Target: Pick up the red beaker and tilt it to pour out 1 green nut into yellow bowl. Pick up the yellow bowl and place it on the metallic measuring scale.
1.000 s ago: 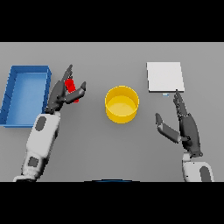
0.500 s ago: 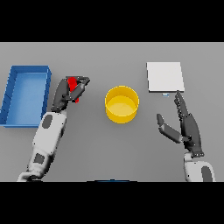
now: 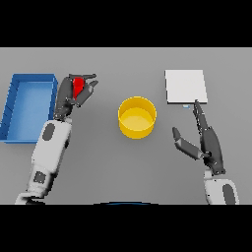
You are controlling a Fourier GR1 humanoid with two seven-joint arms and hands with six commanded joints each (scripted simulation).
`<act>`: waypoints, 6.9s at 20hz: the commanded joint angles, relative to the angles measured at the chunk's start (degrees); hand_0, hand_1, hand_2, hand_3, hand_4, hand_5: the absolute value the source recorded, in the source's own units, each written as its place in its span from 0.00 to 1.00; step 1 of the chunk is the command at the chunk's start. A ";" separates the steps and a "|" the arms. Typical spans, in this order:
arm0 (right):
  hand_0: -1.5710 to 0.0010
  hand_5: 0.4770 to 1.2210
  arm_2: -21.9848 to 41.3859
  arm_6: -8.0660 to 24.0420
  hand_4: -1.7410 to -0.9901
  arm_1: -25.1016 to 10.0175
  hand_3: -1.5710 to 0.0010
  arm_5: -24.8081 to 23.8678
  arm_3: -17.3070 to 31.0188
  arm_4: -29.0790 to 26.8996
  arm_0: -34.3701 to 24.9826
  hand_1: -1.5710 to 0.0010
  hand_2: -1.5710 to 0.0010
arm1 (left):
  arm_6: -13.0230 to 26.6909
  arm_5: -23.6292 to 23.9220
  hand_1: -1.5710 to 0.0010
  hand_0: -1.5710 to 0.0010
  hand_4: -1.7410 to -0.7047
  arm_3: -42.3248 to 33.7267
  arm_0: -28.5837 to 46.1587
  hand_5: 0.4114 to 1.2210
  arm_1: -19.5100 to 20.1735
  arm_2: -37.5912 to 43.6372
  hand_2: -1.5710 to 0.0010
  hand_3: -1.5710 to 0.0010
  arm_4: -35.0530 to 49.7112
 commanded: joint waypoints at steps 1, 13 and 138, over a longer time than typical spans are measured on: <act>1.00 0.26 -0.16 0.47 0.65 -0.10 1.00 -0.27 -0.21 0.12 -0.36 1.00 1.00 | 1.32 0.17 0.02 0.02 0.02 -1.66 0.12 0.85 0.41 -1.33 0.02 0.02 -0.89; 1.00 0.32 1.00 3.33 0.65 -0.45 1.00 -0.45 -3.34 1.93 1.52 1.00 1.00 | 14.44 -4.55 0.00 0.00 0.01 -8.94 -4.17 0.87 9.55 -20.40 0.00 0.00 -16.30; 1.00 0.31 24.67 -3.34 0.70 -21.02 1.00 18.34 10.91 34.28 -29.01 1.00 1.00 | 31.73 12.22 1.00 1.00 0.99 -8.74 -3.41 0.33 49.23 -42.48 1.00 1.00 34.98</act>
